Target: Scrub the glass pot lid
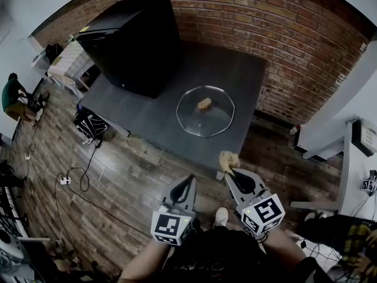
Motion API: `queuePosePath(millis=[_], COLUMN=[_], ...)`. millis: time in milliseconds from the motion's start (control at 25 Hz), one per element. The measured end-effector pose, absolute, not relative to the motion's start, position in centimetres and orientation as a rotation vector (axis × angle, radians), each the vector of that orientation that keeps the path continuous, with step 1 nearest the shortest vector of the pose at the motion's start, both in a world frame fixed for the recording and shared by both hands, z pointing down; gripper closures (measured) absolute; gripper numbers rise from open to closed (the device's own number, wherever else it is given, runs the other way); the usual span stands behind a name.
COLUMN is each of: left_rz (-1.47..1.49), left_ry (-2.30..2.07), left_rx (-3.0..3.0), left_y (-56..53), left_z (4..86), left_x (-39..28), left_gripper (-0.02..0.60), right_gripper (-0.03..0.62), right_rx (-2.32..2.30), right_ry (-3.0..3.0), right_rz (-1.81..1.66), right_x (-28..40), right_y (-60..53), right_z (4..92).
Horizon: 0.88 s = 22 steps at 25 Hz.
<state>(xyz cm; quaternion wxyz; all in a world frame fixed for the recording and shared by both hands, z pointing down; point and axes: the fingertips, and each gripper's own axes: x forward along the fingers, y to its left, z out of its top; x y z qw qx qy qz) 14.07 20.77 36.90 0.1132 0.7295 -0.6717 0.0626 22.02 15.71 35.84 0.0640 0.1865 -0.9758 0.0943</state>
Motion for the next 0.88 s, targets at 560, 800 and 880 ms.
queuePosePath(millis=[560, 800, 880], left_rz=[0.201, 0.202, 0.207], left_ry=[-1.925, -1.888, -1.874], left_rx=[2.168, 2.199, 2.215], left_y=[19.6, 18.8, 18.7], left_z=[37.0, 37.1, 37.2], left_x=[8.7, 5.2, 4.1], left_gripper=[0.549, 0.549, 0.549], right_gripper=[0.551, 0.553, 0.553], right_rx=[0.657, 0.715, 0.738], right_ry=[-2.932, -2.911, -2.907], right_rz=[0.312, 0.319, 0.322], right_x=[17.7, 14.6, 13.5], right_y=[14.0, 13.3, 13.1], right_z=[35.6, 35.7, 35.7])
